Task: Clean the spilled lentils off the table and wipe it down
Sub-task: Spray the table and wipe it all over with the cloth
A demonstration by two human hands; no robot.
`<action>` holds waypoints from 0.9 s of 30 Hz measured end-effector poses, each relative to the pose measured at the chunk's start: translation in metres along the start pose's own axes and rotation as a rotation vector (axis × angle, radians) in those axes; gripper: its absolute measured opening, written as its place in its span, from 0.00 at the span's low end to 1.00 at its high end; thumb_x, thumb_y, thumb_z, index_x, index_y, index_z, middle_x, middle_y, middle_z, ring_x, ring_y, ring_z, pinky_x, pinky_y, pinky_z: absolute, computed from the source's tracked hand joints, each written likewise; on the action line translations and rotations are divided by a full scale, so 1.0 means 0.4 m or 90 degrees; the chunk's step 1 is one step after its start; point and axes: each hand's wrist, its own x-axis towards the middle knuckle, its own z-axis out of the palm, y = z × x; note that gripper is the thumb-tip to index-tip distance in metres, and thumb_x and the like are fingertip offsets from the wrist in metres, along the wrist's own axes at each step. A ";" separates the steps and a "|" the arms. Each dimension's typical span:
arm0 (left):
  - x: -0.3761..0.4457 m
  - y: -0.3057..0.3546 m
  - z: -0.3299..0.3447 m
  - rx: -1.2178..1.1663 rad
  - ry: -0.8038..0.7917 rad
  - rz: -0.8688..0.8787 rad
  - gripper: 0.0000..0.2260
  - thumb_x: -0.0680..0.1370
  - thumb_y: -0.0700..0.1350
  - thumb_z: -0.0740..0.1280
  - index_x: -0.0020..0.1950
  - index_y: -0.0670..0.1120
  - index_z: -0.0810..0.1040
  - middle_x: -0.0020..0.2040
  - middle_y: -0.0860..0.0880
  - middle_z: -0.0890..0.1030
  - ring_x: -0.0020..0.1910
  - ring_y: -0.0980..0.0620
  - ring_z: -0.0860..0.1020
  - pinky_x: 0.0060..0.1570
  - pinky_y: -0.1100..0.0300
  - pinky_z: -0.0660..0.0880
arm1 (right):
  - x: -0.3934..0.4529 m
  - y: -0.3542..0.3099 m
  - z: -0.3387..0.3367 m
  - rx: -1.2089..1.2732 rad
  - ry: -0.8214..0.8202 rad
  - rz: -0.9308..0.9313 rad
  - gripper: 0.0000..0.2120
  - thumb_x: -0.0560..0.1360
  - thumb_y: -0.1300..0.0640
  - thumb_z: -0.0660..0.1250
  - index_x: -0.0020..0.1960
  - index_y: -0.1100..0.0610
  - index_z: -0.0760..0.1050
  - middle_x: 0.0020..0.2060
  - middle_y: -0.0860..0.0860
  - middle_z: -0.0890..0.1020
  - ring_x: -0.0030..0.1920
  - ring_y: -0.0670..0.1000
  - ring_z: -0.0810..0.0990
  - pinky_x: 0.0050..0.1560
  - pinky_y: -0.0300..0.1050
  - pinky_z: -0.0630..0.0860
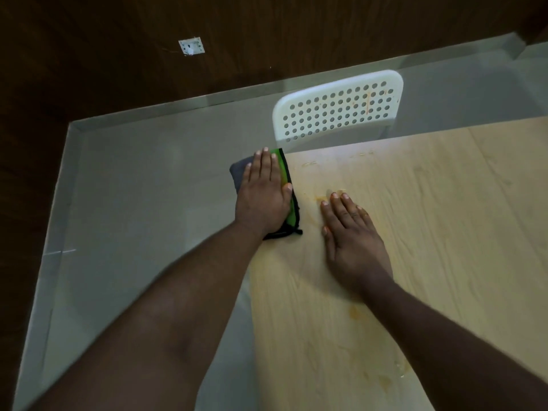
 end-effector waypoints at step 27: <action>-0.531 0.150 0.051 -0.018 0.000 0.090 0.32 0.87 0.56 0.46 0.86 0.39 0.43 0.86 0.40 0.42 0.85 0.45 0.40 0.83 0.46 0.48 | -0.048 -0.014 -0.062 0.067 -0.015 0.009 0.27 0.88 0.48 0.53 0.85 0.52 0.56 0.85 0.50 0.56 0.85 0.49 0.49 0.84 0.46 0.45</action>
